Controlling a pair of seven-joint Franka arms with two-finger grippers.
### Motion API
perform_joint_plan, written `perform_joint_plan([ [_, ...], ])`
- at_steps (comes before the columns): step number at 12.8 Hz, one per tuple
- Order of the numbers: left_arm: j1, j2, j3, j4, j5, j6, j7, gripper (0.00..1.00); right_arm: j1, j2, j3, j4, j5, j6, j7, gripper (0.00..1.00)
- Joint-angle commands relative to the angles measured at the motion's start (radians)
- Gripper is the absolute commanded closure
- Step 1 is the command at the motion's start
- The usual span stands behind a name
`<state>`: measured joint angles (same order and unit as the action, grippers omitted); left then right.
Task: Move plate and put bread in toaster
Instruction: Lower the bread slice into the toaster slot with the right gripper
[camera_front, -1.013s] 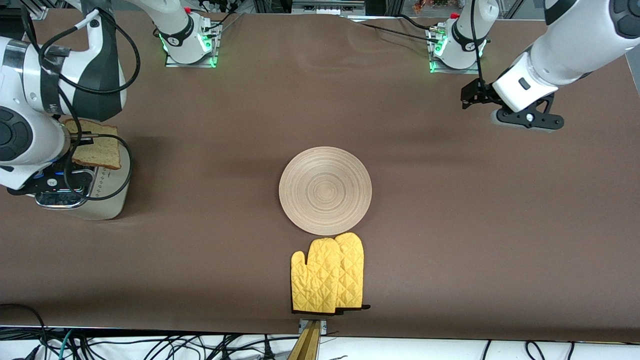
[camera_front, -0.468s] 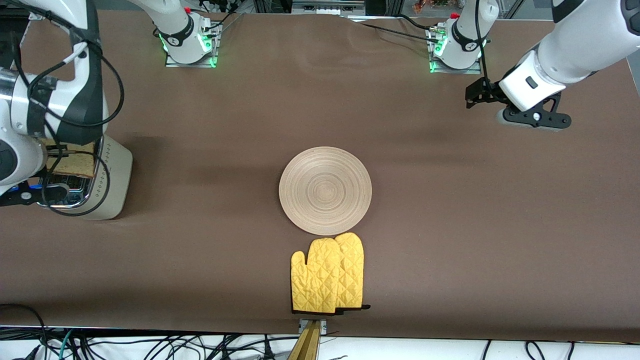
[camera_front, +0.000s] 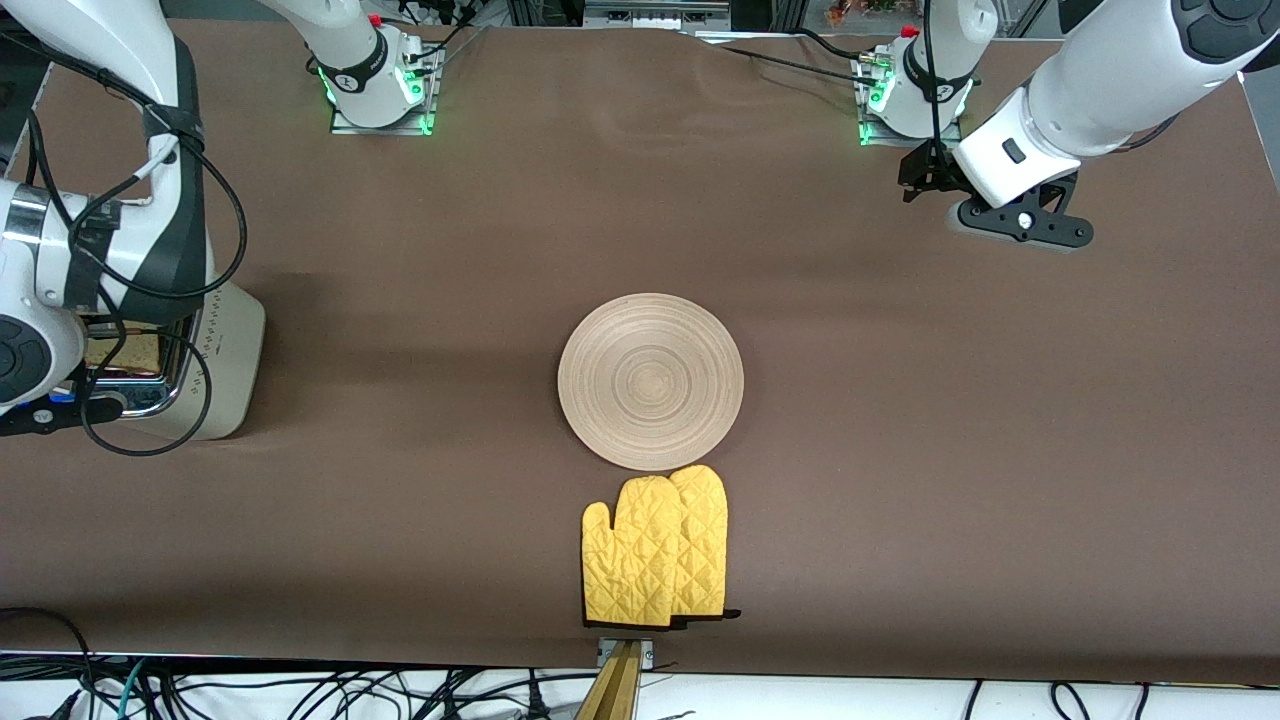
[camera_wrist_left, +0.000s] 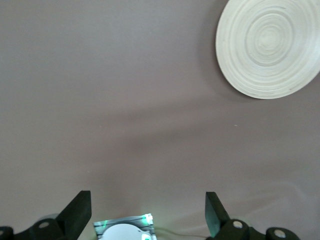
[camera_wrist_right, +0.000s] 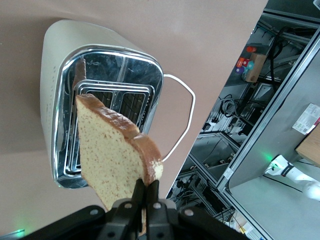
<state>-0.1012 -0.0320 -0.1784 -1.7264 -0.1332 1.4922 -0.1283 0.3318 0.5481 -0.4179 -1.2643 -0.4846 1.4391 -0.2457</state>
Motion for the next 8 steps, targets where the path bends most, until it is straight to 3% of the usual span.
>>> perform_joint_plan([
  [1, 0.015, 0.003, 0.005, 0.018, -0.039, -0.021, 0.050, 0.00, -0.011, 0.002, 0.002, -0.003, -0.022, 0.011, 0.009, 1.00],
  [8, 0.020, 0.000, 0.010, 0.018, -0.040, -0.020, 0.052, 0.00, -0.034, 0.022, 0.002, -0.004, -0.023, 0.029, 0.017, 1.00],
])
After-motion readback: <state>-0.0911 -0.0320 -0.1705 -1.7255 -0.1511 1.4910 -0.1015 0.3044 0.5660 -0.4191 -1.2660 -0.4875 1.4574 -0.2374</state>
